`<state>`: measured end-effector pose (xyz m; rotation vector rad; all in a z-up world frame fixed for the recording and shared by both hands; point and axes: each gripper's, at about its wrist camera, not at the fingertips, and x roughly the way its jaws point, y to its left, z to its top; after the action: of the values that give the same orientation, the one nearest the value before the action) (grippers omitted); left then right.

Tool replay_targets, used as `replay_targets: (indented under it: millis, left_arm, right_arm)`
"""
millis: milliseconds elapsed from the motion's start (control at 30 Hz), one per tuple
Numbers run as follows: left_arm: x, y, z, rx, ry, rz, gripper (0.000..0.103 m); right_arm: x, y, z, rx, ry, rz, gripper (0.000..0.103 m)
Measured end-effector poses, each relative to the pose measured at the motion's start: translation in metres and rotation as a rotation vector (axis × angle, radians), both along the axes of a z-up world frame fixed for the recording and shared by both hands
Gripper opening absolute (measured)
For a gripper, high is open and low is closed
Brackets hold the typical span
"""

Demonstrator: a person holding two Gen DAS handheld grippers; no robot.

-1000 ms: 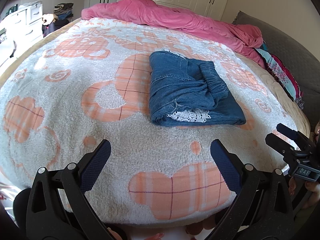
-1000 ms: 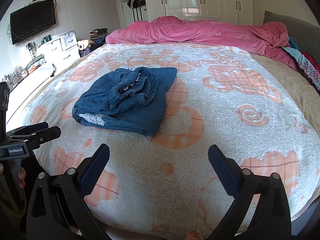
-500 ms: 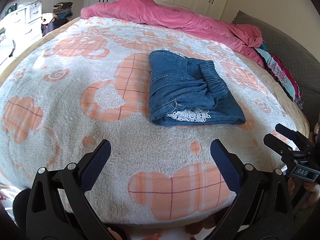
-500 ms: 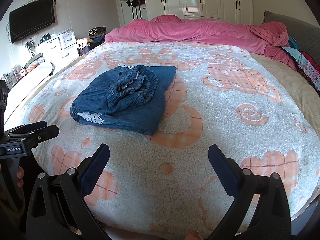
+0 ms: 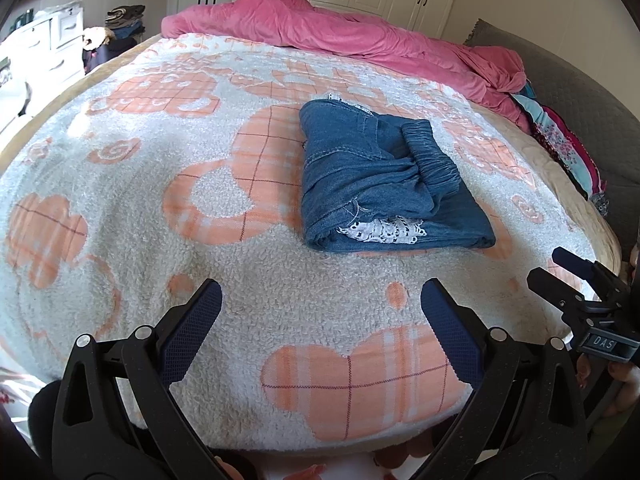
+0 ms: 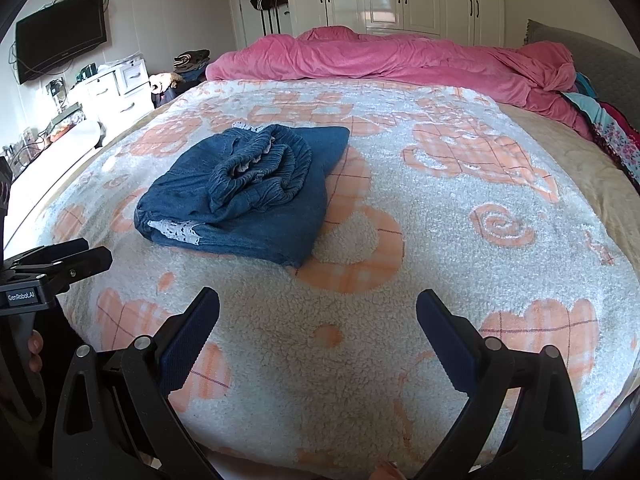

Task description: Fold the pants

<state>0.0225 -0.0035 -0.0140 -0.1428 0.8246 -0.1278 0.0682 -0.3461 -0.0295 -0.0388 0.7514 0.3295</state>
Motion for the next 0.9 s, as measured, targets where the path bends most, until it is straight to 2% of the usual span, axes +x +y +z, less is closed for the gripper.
replay_targets:
  millis: [233, 400, 600, 700, 833, 900]
  left_arm:
    - [0.001, 0.000, 0.000, -0.016, 0.007, -0.016, 0.094]
    - [0.004, 0.002, -0.001, -0.086, 0.025, -0.066, 0.094]
    - [0.013, 0.013, 0.000, -0.033, 0.027, -0.004, 0.094]
    - [0.026, 0.034, 0.003, -0.023, 0.027, 0.021, 0.094]
    - [0.069, 0.089, 0.000, 0.077, 0.072, 0.174, 0.094]
    - [0.096, 0.123, -0.003, 0.121, 0.082, 0.255, 0.094]
  right_arm:
    - [0.001, 0.001, -0.002, -0.005, 0.008, -0.001, 0.098]
    - [0.003, 0.000, -0.003, -0.009, 0.017, -0.008, 0.098]
    - [0.011, -0.009, 0.001, 0.001, 0.025, -0.044, 0.098]
    - [0.030, -0.035, 0.015, 0.025, 0.030, -0.102, 0.098]
    - [0.076, -0.103, 0.032, 0.010, 0.035, -0.239, 0.098]
    - [0.107, -0.140, 0.026, -0.001, 0.094, -0.306, 0.098]
